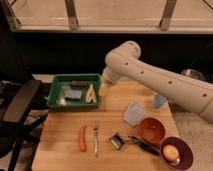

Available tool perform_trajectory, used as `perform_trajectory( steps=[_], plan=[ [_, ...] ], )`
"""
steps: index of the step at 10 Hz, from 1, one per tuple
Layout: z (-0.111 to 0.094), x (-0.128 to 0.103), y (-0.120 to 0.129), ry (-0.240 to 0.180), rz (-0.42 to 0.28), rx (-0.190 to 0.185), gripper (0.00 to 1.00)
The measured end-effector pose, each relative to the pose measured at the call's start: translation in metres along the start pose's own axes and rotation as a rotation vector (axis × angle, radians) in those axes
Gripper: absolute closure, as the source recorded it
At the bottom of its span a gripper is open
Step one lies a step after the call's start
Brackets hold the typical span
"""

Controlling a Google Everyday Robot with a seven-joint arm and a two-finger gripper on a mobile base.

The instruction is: Place eraser in red bowl

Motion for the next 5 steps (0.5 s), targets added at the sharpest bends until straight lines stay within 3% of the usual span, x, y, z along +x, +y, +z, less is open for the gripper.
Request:
perform_trajectory(
  steps=[2, 5],
  plan=[
    [0.023, -0.046, -0.002, -0.035, 0.058, 0.003, 0.35],
    [0.057, -0.092, -0.004, -0.076, 0.126, -0.013, 0.35]
  ],
)
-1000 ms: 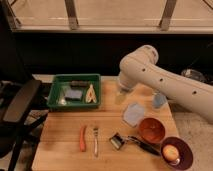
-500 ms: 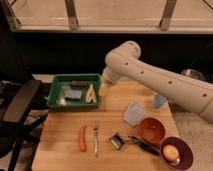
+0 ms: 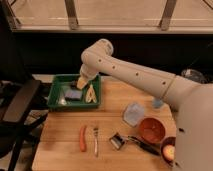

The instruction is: Place eraser in red bowl

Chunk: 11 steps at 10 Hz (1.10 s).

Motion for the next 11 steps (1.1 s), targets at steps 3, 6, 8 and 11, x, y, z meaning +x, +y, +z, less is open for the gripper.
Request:
perform_trajectory(
  steps=[3, 6, 8, 11],
  plan=[
    [0.002, -0.001, -0.002, -0.003, 0.007, -0.001, 0.35],
    [0.003, -0.002, -0.002, -0.005, 0.001, -0.002, 0.35],
    [0.028, -0.014, -0.002, -0.029, -0.038, -0.030, 0.35],
    [0.075, -0.024, -0.014, -0.037, -0.082, -0.065, 0.35]
  ],
)
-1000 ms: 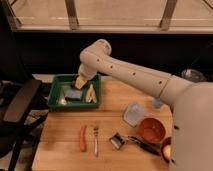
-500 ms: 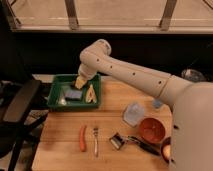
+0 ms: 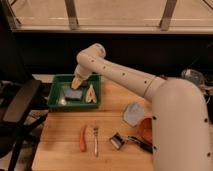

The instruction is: Place eraser in red bowl

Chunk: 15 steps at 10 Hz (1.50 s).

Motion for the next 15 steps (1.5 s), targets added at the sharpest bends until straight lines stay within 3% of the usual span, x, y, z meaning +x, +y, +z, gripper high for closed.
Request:
perform_trajectory(
  steps=[4, 7, 9, 12, 15],
  plan=[
    [0.026, 0.007, -0.029, -0.007, -0.066, -0.003, 0.35],
    [0.044, -0.005, -0.041, -0.068, -0.229, -0.020, 0.35],
    [0.051, -0.014, -0.038, -0.087, -0.289, -0.042, 0.35],
    [0.052, -0.014, -0.039, -0.090, -0.304, -0.045, 0.35],
    [0.053, -0.010, -0.039, -0.124, -0.317, -0.025, 0.35]
  ],
)
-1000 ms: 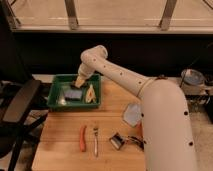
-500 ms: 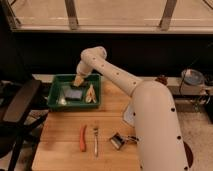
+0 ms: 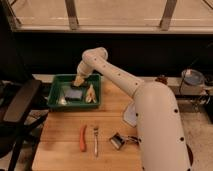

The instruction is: Place eraser in red bowl

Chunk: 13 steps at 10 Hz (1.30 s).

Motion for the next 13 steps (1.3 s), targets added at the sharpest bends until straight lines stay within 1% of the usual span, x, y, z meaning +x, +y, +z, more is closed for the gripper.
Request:
perform_trajectory(
  steps=[2, 4, 5, 6, 8, 10, 11, 13],
  plan=[
    [0.016, 0.012, 0.004, -0.014, 0.015, 0.009, 0.35],
    [0.021, 0.023, 0.001, -0.017, 0.026, 0.022, 0.35],
    [0.026, 0.026, 0.000, -0.016, 0.017, 0.024, 0.35],
    [0.030, 0.028, -0.001, -0.012, 0.009, 0.024, 0.35],
    [0.039, 0.041, -0.006, -0.005, -0.005, 0.021, 0.35],
    [0.048, 0.048, -0.005, -0.005, -0.017, 0.012, 0.35],
    [0.052, 0.056, -0.005, -0.005, -0.021, 0.009, 0.35],
    [0.054, 0.067, -0.007, -0.011, -0.025, 0.012, 0.35]
  ],
)
